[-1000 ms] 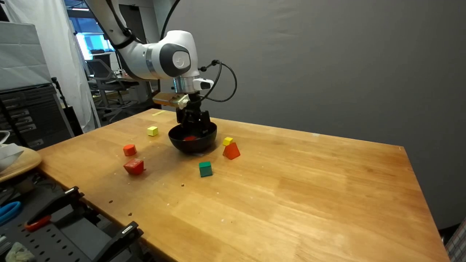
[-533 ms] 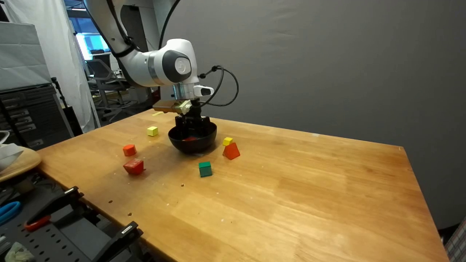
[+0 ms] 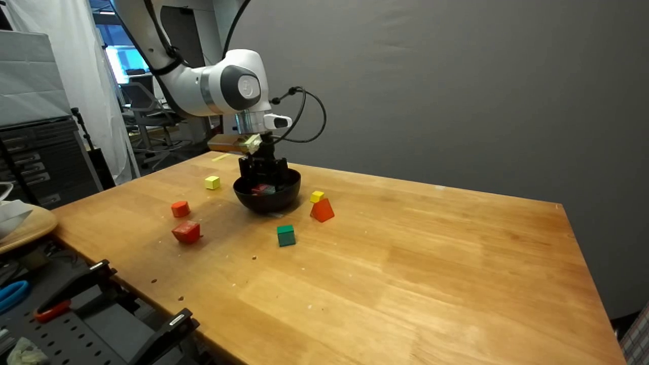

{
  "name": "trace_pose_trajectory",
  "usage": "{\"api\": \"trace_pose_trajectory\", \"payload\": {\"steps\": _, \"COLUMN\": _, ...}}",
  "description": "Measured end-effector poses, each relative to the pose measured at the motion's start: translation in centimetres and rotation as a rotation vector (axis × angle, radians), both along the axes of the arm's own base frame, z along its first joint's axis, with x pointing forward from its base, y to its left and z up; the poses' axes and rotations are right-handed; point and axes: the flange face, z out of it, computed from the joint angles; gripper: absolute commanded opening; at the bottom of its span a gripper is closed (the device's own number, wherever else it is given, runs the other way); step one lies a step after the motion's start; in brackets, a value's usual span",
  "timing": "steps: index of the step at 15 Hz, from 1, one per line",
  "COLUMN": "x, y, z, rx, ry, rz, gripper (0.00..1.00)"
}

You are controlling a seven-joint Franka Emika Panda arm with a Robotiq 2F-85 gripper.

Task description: Remove the cubes from the bowl

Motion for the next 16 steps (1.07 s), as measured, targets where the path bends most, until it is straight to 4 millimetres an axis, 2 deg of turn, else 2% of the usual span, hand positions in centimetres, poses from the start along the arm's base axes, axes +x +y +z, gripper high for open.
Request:
{"api": "trace_pose_trajectory", "payload": {"steps": 2, "x": 0.5, "y": -0.3, "z": 2.0, "rx": 0.007, "ry": -0.033, "rz": -0.009, "gripper": 0.64}}
{"api": "trace_pose_trajectory", "payload": {"steps": 5, "x": 0.7, "y": -1.6, "z": 7.0, "rx": 0.022, "ry": -0.1, "rz": -0.045, "gripper": 0.64}}
{"api": "trace_pose_trajectory", "payload": {"steps": 7, "x": -0.6, "y": -3.0, "z": 10.4, "rx": 0.024, "ry": -0.14, "rz": -0.093, "gripper": 0.64}}
{"api": "trace_pose_trajectory", "payload": {"steps": 9, "x": -3.2, "y": -4.6, "z": 12.5, "rx": 0.019, "ry": -0.155, "rz": -0.181, "gripper": 0.64}}
{"api": "trace_pose_trajectory", "payload": {"steps": 10, "x": -5.0, "y": -5.2, "z": 12.8, "rx": 0.019, "ry": -0.146, "rz": -0.234, "gripper": 0.64}}
{"api": "trace_pose_trajectory", "payload": {"steps": 12, "x": -9.1, "y": -5.8, "z": 12.0, "rx": 0.024, "ry": -0.099, "rz": -0.337, "gripper": 0.64}}
{"api": "trace_pose_trajectory", "payload": {"steps": 16, "x": -17.7, "y": -5.4, "z": 6.7, "rx": 0.046, "ry": -0.033, "rz": -0.547, "gripper": 0.64}}
